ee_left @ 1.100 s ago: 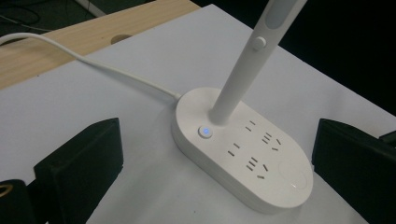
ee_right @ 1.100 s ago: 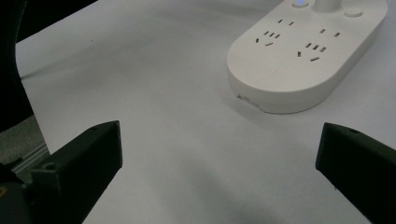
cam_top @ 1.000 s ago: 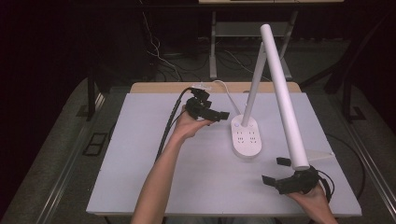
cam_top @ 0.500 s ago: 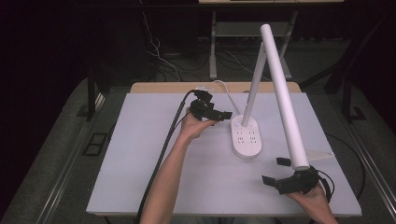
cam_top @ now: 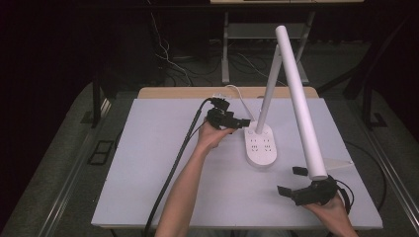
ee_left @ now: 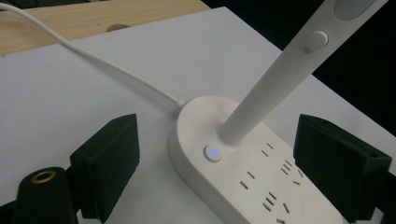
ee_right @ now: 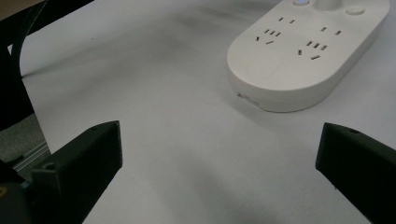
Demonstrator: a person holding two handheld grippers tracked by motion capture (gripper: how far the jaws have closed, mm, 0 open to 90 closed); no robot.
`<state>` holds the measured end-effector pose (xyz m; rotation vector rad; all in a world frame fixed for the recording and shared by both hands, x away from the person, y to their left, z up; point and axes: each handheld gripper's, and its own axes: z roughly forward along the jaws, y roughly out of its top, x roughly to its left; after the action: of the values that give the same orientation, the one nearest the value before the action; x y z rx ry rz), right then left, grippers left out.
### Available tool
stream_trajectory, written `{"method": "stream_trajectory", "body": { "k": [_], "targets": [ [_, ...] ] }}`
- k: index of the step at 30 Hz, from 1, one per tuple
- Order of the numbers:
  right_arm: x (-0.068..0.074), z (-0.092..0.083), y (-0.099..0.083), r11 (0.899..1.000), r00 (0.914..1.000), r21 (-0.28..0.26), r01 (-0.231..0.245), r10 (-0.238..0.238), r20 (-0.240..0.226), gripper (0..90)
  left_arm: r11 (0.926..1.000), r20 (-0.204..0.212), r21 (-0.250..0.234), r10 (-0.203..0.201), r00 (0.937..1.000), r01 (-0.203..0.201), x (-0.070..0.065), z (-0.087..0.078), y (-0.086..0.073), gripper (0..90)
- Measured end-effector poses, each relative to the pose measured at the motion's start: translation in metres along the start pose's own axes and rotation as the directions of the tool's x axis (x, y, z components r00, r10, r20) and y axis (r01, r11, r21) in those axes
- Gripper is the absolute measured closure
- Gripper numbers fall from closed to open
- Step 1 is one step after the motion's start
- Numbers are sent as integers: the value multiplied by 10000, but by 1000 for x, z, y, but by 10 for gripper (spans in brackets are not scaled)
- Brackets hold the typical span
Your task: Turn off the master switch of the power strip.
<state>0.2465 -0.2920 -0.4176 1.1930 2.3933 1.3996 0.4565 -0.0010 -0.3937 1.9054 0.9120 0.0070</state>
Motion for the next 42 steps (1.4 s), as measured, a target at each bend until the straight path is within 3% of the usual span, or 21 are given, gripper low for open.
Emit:
{"method": "stream_trajectory", "body": {
  "k": [1,3,7,14,22,30,35,41,42],
  "targets": [
    [0,0,0,10000,10000,-7,47,-47,3,0,9999,49,107,125,9999,-125,1,1,0,145],
    [0,0,0,10000,10000,-2,50,-50,10,0,9999,86,-5,-102,9999,102,0,4,-2,149],
    [0,0,0,10000,10000,4,-17,17,15,0,9999,247,122,-79,9997,76,1,9,-4,179],
    [-1,-1,0,10000,10000,19,-18,18,15,0,9992,364,377,80,9993,-94,1,17,-7,287],
    [-1,0,0,10000,10000,80,-31,32,-29,0,9990,495,448,-39,9988,17,-1,26,-10,387],
    [-1,1,0,10000,10000,83,48,-48,-18,0,9983,424,578,-29,9991,5,-4,35,-12,478],
    [-1,0,0,10000,10000,95,4,-4,-34,0,9978,409,667,19,9992,-47,-5,39,-13,591],
    [-1,0,0,9999,10000,100,21,-21,-40,0,9980,208,610,-187,9996,174,-8,44,-14,688],
    [-1,0,0,9999,10000,104,19,-19,-44,0,9975,211,700,65,9998,-80,-7,44,-14,728]
  ]
}}
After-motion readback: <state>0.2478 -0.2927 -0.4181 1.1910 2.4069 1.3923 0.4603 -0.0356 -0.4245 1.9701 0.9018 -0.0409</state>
